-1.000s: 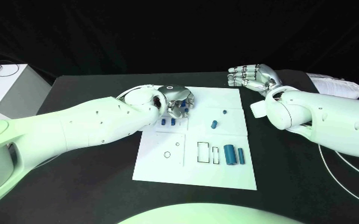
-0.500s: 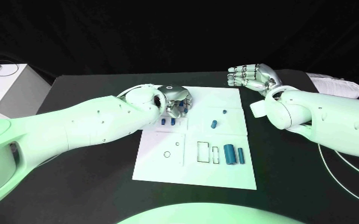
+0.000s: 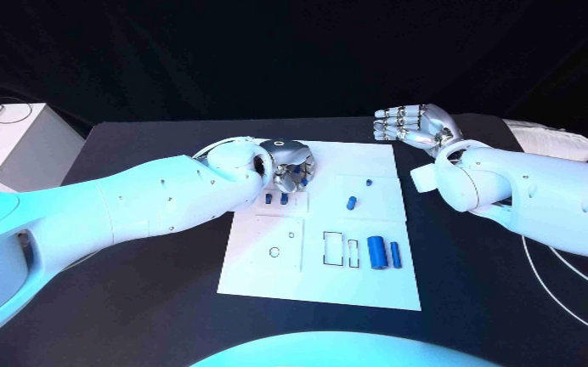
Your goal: Assemble the parts on the task board
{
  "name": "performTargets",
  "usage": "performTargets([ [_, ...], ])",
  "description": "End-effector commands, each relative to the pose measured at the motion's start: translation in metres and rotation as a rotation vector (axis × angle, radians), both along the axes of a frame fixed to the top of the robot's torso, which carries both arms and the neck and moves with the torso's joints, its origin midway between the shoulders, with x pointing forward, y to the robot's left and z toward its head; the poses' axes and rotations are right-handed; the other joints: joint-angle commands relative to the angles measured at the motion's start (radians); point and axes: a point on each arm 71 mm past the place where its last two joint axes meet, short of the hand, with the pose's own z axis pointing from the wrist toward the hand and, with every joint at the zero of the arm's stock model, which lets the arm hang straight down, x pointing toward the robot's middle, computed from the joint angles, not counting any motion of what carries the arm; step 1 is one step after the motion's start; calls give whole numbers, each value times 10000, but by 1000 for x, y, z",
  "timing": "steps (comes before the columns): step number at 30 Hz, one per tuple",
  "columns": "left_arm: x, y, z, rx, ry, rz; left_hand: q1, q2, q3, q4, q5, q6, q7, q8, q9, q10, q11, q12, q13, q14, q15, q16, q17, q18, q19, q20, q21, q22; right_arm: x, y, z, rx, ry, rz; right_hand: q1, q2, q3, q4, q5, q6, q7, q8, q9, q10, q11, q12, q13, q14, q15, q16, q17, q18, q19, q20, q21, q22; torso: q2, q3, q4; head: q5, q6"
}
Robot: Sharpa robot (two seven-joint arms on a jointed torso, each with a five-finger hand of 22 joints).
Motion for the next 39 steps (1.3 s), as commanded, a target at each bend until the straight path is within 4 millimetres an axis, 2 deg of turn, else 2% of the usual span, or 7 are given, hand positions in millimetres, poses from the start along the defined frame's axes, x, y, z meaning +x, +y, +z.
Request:
performTargets([
  [1,-2,-3,-2,193,217,-121,-11,116,2,-45,-76,108,-14,-58,-21,169,-52,-70,-34,58,-72,57,6,74,0,-86,66,28,0,1,1,21,-56,88,-88,51,-41,-18,-44,69,425,-43,-10,9,40,-16,-1,20,16,-34,-12,108,-62,20,12,-10,4,8,0,0,-11],
  [12,0,-2,-2,155,170,-49,-56,263,14,-157,-256,531,-40,-222,11,996,-237,-324,-159,539,-236,351,460,72,91,-232,175,95,0,1,1,25,-46,98,-88,51,-41,-18,-44,69,425,-43,-10,9,40,-16,-1,20,16,-34,-12,108,-62,20,12,-10,2,10,-4,0,-22],
  [13,0,-2,-2,145,142,-36,1,323,30,-230,-326,720,-49,-197,59,1247,-289,-379,-170,857,-286,553,939,76,151,-271,228,120,0,1,1,25,-46,98,-89,69,-37,-22,-48,87,420,-43,-18,18,35,-12,0,26,14,-30,-27,109,-65,20,16,-13,1,10,-4,1,-22],
  [16,0,-2,-1,45,8,-9,50,400,171,-402,-753,883,-55,-388,105,1623,-319,-846,-281,1080,-322,635,1098,55,274,-347,362,226,0,2,1,26,-45,100,-89,69,-37,-22,-48,87,420,-43,-18,18,35,-12,0,26,14,-30,-27,109,-65,20,16,-13,1,11,-1,3,-22],
  [17,0,-2,0,-9,-50,-11,88,417,378,-500,-1292,951,-61,-508,117,1775,-314,-1085,-320,1115,-329,628,1102,44,311,-361,415,287,0,2,1,27,-44,102,-89,69,-37,-22,-48,87,420,-43,-18,18,35,-12,0,26,14,-30,-27,109,-65,20,16,-13,-2,9,-2,4,-15],
  [18,0,-2,0,-63,-100,-15,82,408,464,-551,-1339,1043,-57,-545,137,1909,-316,-1183,-320,1251,-337,705,1310,8,485,-368,550,462,0,2,1,28,-44,104,-89,69,-37,-22,-48,87,420,-43,-18,18,35,-12,0,26,14,-30,-27,109,-65,20,16,-13,-3,10,-2,5,-13],
  [39,-9,22,29,-1359,-25,365,-113,304,649,-669,-1362,1270,-58,-745,206,2281,-313,-1672,-318,1553,-337,851,1658,-67,849,-383,843,812,-1,1,1,34,-27,115,-92,77,-36,-21,-48,94,418,-42,-20,22,34,-10,1,26,14,-30,-31,109,-67,20,16,-14,-15,14,9,31,52],
])
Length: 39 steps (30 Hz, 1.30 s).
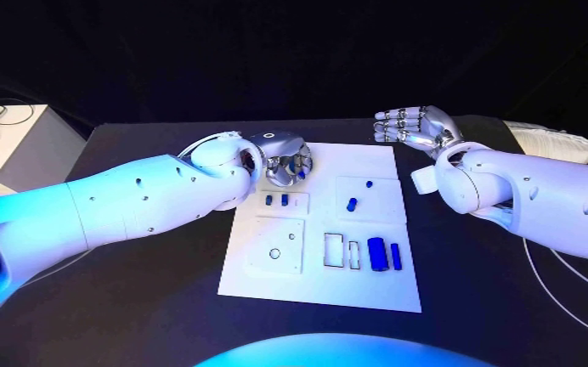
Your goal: Assemble the parts on the task board
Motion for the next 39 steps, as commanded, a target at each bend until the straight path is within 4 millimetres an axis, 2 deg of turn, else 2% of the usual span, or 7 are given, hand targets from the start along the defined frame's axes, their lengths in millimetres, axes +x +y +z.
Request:
performTargets([
  [1,-2,5,3,-189,357,107,-97,-19,51,6,-18,50,1,-47,21,84,-17,-76,3,48,2,38,10,-65,93,2,14,6,0,1,1,28,-35,104,-37,23,-36,-21,-48,61,450,-42,-10,21,34,-10,1,26,14,-30,-15,109,-67,20,16,-16,-10,3,7,10,2],
  [9,-4,27,5,-36,775,445,-132,-33,50,12,-20,57,-2,-66,25,101,-19,-118,3,51,3,39,4,-66,90,5,9,2,-1,-1,1,17,-27,73,-37,23,-36,-21,-48,61,450,-42,-10,21,34,-10,1,26,14,-30,-15,109,-67,20,16,-16,2,-15,4,-16,-8],
  [18,-2,41,3,261,1043,723,-168,-41,50,22,-24,69,-6,-82,31,119,-22,-158,5,52,4,40,3,-68,89,8,4,3,0,-1,1,12,-30,66,-37,23,-36,-21,-48,61,450,-42,-10,21,34,-10,1,26,14,-30,-15,109,-67,20,16,-16,5,-18,18,-3,-27],
  [23,0,43,1,359,1063,787,-178,-38,52,26,-28,79,-9,-85,35,128,-24,-171,6,53,4,41,3,-70,95,10,6,10,0,-1,0,8,-34,69,-43,31,-37,-25,-53,75,444,-45,-20,27,30,-11,1,24,13,-30,-31,109,-74,20,17,-18,2,-19,4,19,-54],
  [29,2,42,-2,501,1120,801,-190,-33,56,30,-36,94,-13,-91,40,144,-28,-192,9,51,2,39,-4,-70,93,11,1,7,0,-1,0,3,-45,72,-43,31,-37,-25,-53,75,444,-45,-20,27,30,-11,1,24,13,-30,-31,109,-74,20,17,-18,10,-2,-4,29,-59],
  [39,6,39,-5,659,1057,781,-193,-31,58,30,-39,96,-14,-93,41,147,-28,-200,9,52,1,40,-1,-68,86,11,-4,1,0,-1,1,-2,-50,70,-43,31,-37,-25,-53,75,444,-45,-20,27,30,-11,1,24,13,-30,-31,109,-74,20,17,-18,7,-4,-6,30,-118],
])
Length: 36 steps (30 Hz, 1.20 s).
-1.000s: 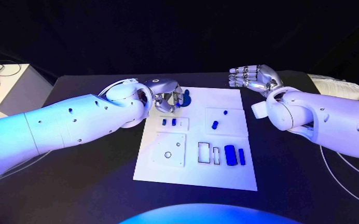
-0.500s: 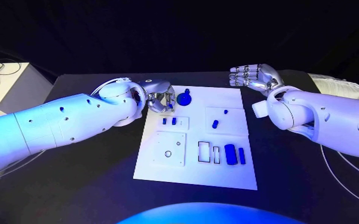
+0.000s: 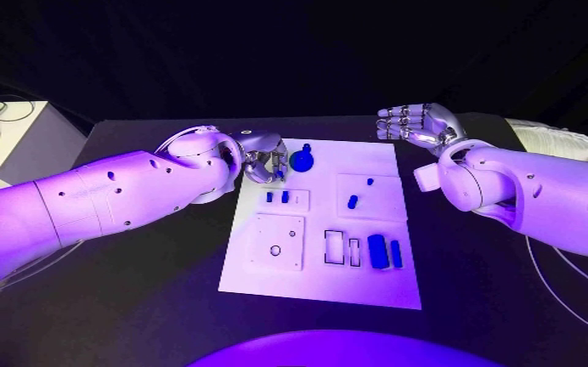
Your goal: Assemble the parts on the task board
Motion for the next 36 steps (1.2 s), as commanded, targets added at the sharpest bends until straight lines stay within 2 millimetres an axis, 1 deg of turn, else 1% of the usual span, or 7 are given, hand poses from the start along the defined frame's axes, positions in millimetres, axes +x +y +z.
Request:
performTargets([
  [1,0,-2,-2,207,77,-137,-118,21,34,-1,-21,62,22,-4,17,37,6,-41,4,46,-5,41,1,-67,51,-25,-4,5,0,1,1,17,-53,116,-44,32,-37,-25,-53,75,443,-45,-8,27,30,-11,1,24,13,-30,-9,109,-74,20,17,-9,-2,-1,5,-7,-27],
  [16,1,-6,-7,350,242,-232,-119,30,45,-4,-28,70,19,-14,20,48,3,-63,7,54,-7,48,22,-68,59,-25,-2,12,0,1,0,20,-54,125,-44,32,-37,-25,-53,75,443,-45,-8,27,30,-11,1,24,13,-30,-9,109,-74,20,17,-9,-4,-4,7,-16,-60],
  [26,2,-4,-10,496,345,-142,-117,43,57,-9,-34,81,17,-22,25,63,0,-84,10,59,-10,53,37,-67,59,-26,-4,12,0,1,0,18,-55,122,-44,32,-37,-25,-53,75,443,-45,-8,27,30,-11,1,24,13,-30,-9,109,-74,20,17,-9,-7,1,10,-9,-100],
  [36,1,-6,-12,542,464,-244,-127,51,58,-11,-46,107,13,-25,35,98,-7,-98,22,68,-13,61,55,-71,70,-26,0,22,0,1,0,22,-52,133,-44,32,-37,-25,-53,75,443,-45,-8,27,30,-11,1,24,13,-30,-9,109,-74,20,17,-9,-4,-1,4,-6,-104],
])
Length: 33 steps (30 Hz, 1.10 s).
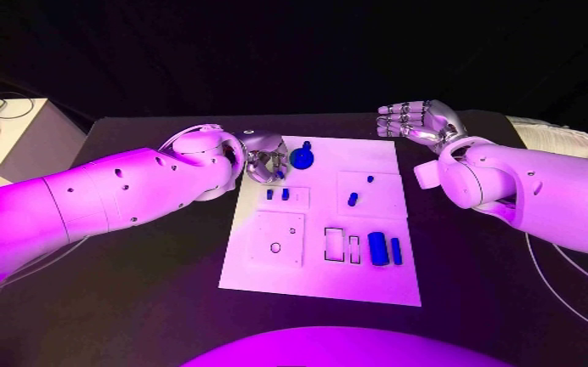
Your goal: Assemble the parts on the task board
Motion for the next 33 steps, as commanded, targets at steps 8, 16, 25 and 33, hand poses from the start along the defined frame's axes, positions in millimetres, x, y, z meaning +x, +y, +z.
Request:
performTargets([
  [8,-4,-5,-5,155,281,-313,-107,17,48,-19,-58,133,-43,-18,44,171,-34,-90,40,87,-27,81,68,-72,77,-26,-2,25,0,2,0,27,-46,141,-44,32,-37,-25,-53,75,443,-45,-9,27,30,-11,0,24,13,-30,-11,109,-74,20,17,-12,5,3,2,0,-17],
  [16,-5,-6,-5,133,272,-334,-116,21,37,-38,-63,200,-63,-11,72,244,-58,-100,75,108,-46,103,116,-75,100,-33,7,44,0,2,0,27,-36,143,-52,43,-40,-32,-53,90,441,-52,-25,32,28,-12,0,26,12,-28,-35,110,-83,20,18,-13,4,2,-2,3,-25],
  [25,-4,-6,-5,136,310,-278,-133,11,20,-42,-68,221,-69,-12,83,264,-70,-102,93,85,-53,89,60,-53,13,-36,-54,-48,-1,1,0,43,9,138,-58,45,-41,-31,-54,94,441,-52,-27,35,27,-10,1,24,13,-29,-39,109,-86,21,17,-14,-4,11,-14,-16,-16],
  [33,-4,-7,-6,218,342,-244,-139,16,13,-43,-71,238,-75,-7,90,272,-80,-98,105,81,-58,90,63,-55,13,-37,-56,-46,-1,0,0,47,19,136,-64,45,-45,-29,-55,99,440,-52,-30,40,27,-9,1,20,14,-31,-44,108,-92,22,15,-16,-5,17,-9,-23,-9],
])
